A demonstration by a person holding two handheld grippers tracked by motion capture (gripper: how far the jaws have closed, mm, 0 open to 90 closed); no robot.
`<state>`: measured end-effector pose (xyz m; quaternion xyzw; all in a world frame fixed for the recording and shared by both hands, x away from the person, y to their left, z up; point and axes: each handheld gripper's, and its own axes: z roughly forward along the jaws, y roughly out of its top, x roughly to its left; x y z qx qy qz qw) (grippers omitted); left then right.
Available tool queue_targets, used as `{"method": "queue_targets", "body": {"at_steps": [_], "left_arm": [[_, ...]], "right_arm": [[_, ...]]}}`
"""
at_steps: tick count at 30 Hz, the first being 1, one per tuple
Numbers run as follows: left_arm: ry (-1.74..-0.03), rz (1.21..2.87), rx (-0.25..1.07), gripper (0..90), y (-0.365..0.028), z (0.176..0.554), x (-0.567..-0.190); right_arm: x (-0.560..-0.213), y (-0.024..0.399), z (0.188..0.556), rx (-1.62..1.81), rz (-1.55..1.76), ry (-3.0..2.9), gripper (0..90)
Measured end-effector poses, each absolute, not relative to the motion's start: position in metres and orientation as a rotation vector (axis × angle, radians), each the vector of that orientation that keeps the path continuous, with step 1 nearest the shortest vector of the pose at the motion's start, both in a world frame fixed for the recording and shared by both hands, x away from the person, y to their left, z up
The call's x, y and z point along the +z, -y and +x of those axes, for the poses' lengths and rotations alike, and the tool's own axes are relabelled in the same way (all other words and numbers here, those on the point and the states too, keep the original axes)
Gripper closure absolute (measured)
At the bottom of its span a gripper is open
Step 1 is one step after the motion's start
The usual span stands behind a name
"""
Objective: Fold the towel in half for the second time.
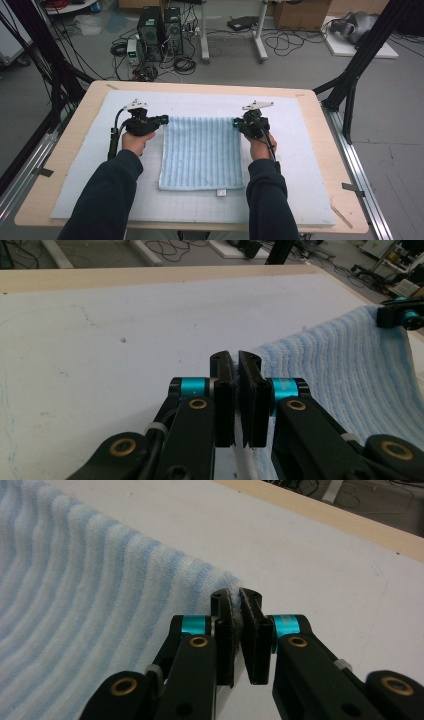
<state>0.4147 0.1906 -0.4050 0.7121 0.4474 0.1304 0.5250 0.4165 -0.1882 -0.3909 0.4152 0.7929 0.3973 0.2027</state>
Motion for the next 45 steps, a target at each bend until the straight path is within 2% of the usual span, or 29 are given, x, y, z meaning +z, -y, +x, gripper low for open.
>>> {"method": "queue_targets", "body": {"at_steps": [13, 30, 37, 45], "left_arm": [[-1.04, 1.687, 0.275, 85.1, -0.194, 0.383, -0.41], [-0.88, 1.71, 0.263, 84.7, -0.198, 0.321, -0.403], [-0.874, 1.709, 0.225, 84.6, -0.196, 0.291, -0.422], [-0.855, 1.719, 0.222, 83.9, -0.197, 0.276, -0.433]], "right_arm": [[-0.394, 0.197, 0.389, 1.211, 1.116, -2.232, 84.7], [-0.399, 0.21, 0.331, 1.317, 1.046, -2.208, 83.9], [-0.406, 0.215, 0.306, 1.325, 1.013, -2.218, 83.8], [-0.421, 0.214, 0.285, 1.322, 1.015, -2.239, 83.2]]}}
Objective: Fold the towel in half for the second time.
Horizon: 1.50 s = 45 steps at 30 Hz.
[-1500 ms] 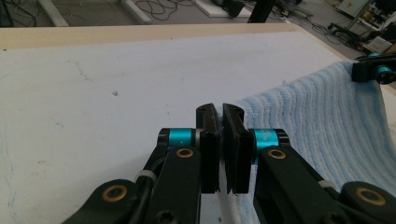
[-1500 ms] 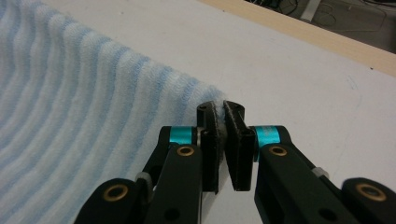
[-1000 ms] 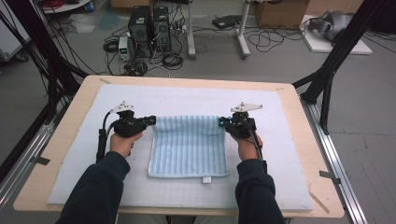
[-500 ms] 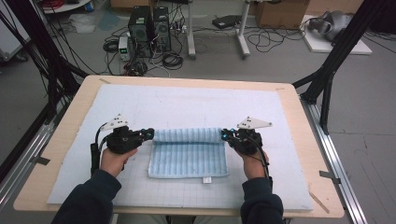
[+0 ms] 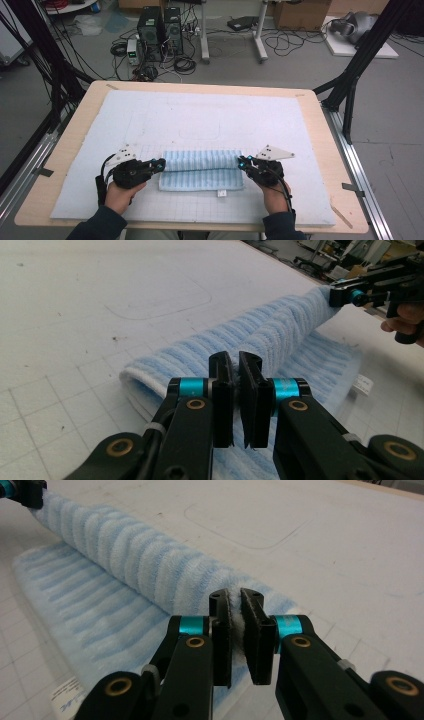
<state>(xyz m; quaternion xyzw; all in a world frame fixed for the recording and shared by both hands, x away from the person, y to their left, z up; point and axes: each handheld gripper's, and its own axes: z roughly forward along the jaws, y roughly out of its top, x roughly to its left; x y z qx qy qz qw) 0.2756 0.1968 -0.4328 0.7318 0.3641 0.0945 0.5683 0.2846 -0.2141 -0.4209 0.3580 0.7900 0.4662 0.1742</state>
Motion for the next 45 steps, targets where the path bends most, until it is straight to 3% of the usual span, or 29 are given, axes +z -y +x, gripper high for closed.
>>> {"method": "queue_targets", "body": {"at_steps": [17, 19, 22, 25, 28, 34, 40, 43, 45], "left_arm": [[-0.828, 1.764, 0.196, 80.7, -0.207, 0.251, -0.449], [-0.813, 1.759, 0.2, 76.1, -0.207, 0.248, -0.45], [-0.803, 1.722, 0.223, 57.3, -0.208, 0.244, -0.448], [-0.818, 1.698, 0.24, 48.5, -0.209, 0.243, -0.446], [-0.837, 1.683, 0.25, 45.5, -0.211, 0.244, -0.447], [-0.892, 1.655, 0.253, 45.7, -0.214, 0.247, -0.447], [-0.909, 1.726, 0.216, 54.7, -0.205, 0.249, -0.452], [-0.934, 1.77, 0.218, 60.0, -0.201, 0.25, -0.451], [-0.943, 1.799, 0.218, 68.1, -0.198, 0.251, -0.452]], "right_arm": [[-0.425, 0.214, 0.252, 1.229, 0.981, -2.293, 80.1], [-0.425, 0.215, 0.247, 1.248, 0.987, -2.296, 76.9], [-0.422, 0.218, 0.241, 1.279, 1.006, -2.266, 69.3], [-0.416, 0.222, 0.238, 1.294, 1.04, -2.213, 60.6], [-0.414, 0.222, 0.24, 1.291, 1.086, -2.173, 53.0], [-0.423, 0.211, 0.254, 1.2, 1.195, -2.171, 47.3], [-0.435, 0.199, 0.257, 1.109, 1.205, -2.26, 59.0], [-0.441, 0.2, 0.258, 1.121, 1.227, -2.306, 71.1], [-0.443, 0.2, 0.257, 1.135, 1.214, -2.315, 79.6]]}}
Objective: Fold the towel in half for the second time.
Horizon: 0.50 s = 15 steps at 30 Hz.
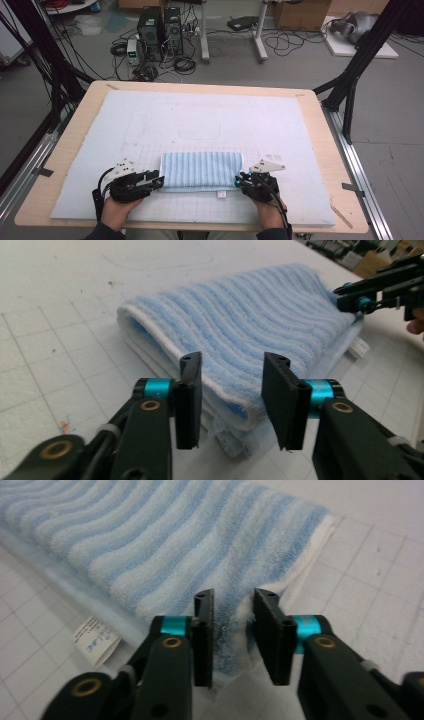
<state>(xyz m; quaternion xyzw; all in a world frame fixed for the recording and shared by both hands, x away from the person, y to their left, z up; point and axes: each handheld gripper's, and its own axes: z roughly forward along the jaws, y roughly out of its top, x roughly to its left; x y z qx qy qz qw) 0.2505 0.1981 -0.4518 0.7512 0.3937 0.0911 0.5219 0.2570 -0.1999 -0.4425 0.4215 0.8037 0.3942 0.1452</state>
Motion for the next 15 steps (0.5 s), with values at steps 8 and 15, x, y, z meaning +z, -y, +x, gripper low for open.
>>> {"method": "queue_targets", "body": {"at_steps": [8, 15], "left_arm": [[-0.925, 1.821, 0.19, 88.2, -0.198, 0.248, -0.451], [-0.926, 1.769, 0.123, 88.2, -0.207, 0.246, -0.445]], "right_arm": [[-0.434, 0.199, 0.248, 1.156, 1.161, -2.275, 84.8], [-0.425, 0.2, 0.235, 1.173, 1.131, -2.252, 84.7]]}}
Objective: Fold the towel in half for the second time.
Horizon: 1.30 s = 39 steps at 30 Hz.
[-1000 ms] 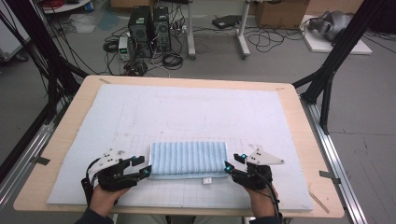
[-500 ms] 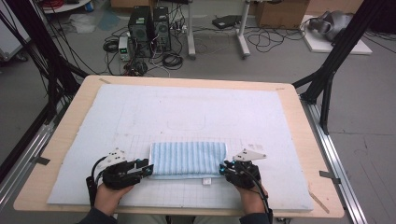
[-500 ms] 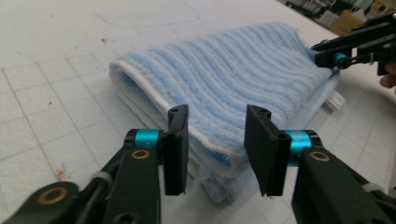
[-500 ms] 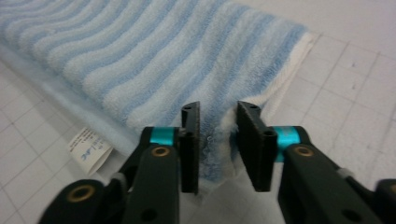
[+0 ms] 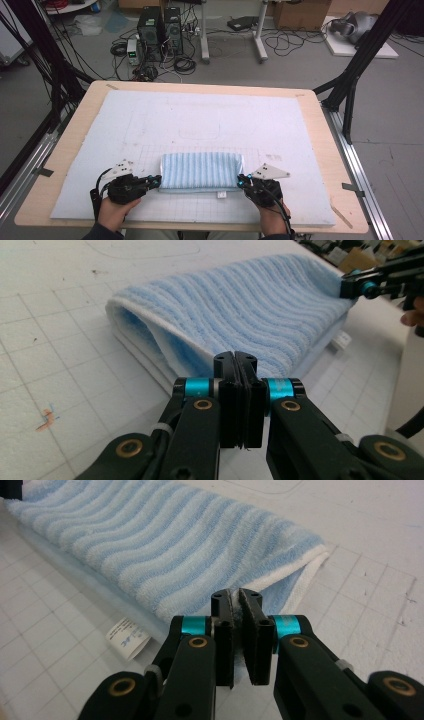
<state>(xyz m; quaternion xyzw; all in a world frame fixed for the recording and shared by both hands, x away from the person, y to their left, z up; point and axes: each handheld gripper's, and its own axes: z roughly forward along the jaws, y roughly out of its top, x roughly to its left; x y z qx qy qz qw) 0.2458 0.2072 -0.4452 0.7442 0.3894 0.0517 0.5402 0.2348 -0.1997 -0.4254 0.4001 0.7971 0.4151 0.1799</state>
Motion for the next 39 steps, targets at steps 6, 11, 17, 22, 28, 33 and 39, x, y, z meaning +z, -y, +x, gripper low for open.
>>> {"method": "queue_targets", "body": {"at_steps": [6, 11, 17, 22, 28, 33, 39], "left_arm": [[-0.959, 1.819, 0.094, 88.0, -0.207, 0.246, -0.451], [-0.988, 1.821, 0.148, 72.6, -0.209, 0.246, -0.452], [-0.999, 1.729, 0.238, 57.9, -0.226, 0.246, -0.449], [-0.962, 1.646, 0.302, 51.3, -0.235, 0.244, -0.444], [-0.908, 1.572, 0.352, 42.2, -0.241, 0.243, -0.438], [-0.908, 1.509, 0.373, 26.2, -0.246, 0.241, -0.434], [-0.88, 1.497, 0.419, 16.6, -0.249, 0.238, -0.43]], "right_arm": [[-0.435, 0.194, 0.233, 1.071, 1.121, -2.305, 83.9], [-0.439, 0.198, 0.235, 1.065, 1.159, -2.29, 70.2], [-0.433, 0.213, 0.23, 1.098, 1.225, -2.168, 47.9], [-0.427, 0.223, 0.23, 1.19, 1.221, -2.07, 47.3], [-0.427, 0.225, 0.237, 1.199, 1.246, -2.031, 37.1], [-0.423, 0.242, 0.233, 1.223, 1.249, -1.963, 20.4], [-0.417, 0.254, 0.225, 1.244, 1.126, -1.944, 11.7]]}}
